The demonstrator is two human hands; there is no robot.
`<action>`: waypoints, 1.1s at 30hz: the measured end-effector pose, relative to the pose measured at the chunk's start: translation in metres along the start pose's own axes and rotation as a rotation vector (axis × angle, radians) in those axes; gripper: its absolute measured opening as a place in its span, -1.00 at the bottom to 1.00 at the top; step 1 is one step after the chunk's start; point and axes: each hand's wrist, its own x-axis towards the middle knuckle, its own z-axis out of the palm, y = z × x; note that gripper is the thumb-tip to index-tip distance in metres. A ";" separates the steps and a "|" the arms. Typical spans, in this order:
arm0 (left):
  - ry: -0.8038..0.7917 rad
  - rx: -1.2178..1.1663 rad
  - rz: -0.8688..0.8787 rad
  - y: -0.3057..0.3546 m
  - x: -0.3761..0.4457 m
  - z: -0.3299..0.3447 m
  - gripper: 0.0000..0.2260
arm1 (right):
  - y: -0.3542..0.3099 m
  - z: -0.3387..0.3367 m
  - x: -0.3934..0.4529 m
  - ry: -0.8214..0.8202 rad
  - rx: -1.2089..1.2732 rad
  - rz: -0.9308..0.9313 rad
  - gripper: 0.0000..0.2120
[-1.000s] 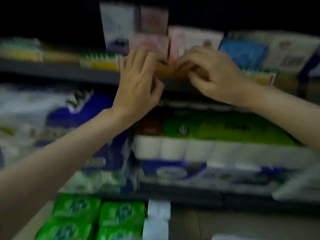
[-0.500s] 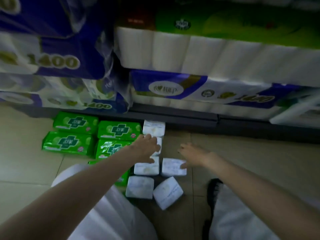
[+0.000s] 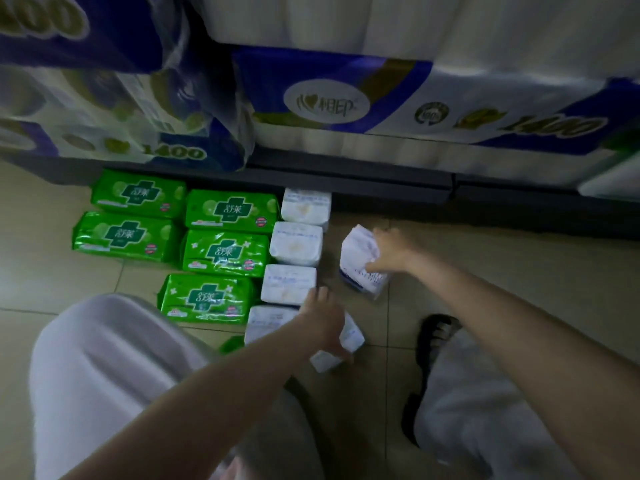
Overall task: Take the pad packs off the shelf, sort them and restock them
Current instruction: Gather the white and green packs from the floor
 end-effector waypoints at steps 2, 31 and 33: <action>-0.002 0.078 -0.008 0.018 0.007 0.007 -0.18 | 0.007 -0.007 -0.003 0.007 0.043 -0.013 -0.47; 0.941 -0.949 0.196 -0.300 -0.443 -0.361 -0.62 | -0.237 -0.480 -0.281 0.839 0.137 -0.671 -0.49; 1.108 -0.941 0.140 -0.305 -0.457 -0.375 -0.57 | -0.254 -0.504 -0.264 1.013 0.302 -0.754 -0.56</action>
